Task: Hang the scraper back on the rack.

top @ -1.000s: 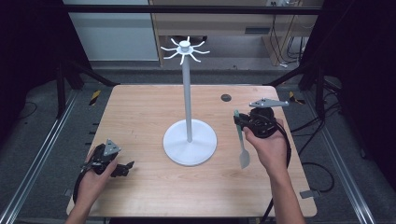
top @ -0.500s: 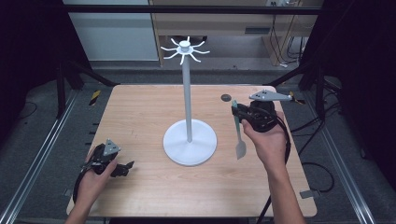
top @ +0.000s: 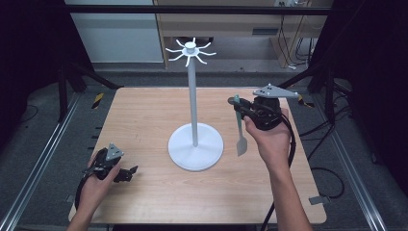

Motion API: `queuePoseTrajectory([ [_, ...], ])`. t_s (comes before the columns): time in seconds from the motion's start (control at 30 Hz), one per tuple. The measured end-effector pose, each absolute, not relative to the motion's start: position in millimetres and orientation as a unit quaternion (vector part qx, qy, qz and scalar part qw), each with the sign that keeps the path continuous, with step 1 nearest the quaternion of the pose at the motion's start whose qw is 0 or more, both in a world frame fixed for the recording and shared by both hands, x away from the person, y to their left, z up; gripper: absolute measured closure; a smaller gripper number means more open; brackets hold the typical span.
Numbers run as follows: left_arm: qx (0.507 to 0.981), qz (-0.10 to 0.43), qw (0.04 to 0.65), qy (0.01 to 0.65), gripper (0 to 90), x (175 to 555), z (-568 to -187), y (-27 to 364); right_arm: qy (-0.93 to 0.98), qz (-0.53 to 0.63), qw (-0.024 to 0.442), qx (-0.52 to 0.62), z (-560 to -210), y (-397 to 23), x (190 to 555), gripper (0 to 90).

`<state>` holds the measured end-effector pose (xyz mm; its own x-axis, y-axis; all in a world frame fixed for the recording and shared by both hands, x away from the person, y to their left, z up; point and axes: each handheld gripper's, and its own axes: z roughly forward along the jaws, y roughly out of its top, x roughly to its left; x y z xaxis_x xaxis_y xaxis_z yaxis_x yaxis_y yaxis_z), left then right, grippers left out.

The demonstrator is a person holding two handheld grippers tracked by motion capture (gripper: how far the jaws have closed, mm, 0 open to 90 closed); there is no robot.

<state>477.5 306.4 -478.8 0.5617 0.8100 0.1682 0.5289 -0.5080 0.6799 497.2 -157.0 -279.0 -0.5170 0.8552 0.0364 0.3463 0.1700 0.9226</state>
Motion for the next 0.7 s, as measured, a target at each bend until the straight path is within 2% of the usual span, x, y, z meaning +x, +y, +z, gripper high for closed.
queuePoseTrajectory([
  [0.7, 0.834, 0.241, 0.292, 0.4, 4.0, 477.6, -478.9, 306.0, 0.715, 0.516, 0.261, 0.393, -253.3, -139.4, 494.4, 74.9],
])
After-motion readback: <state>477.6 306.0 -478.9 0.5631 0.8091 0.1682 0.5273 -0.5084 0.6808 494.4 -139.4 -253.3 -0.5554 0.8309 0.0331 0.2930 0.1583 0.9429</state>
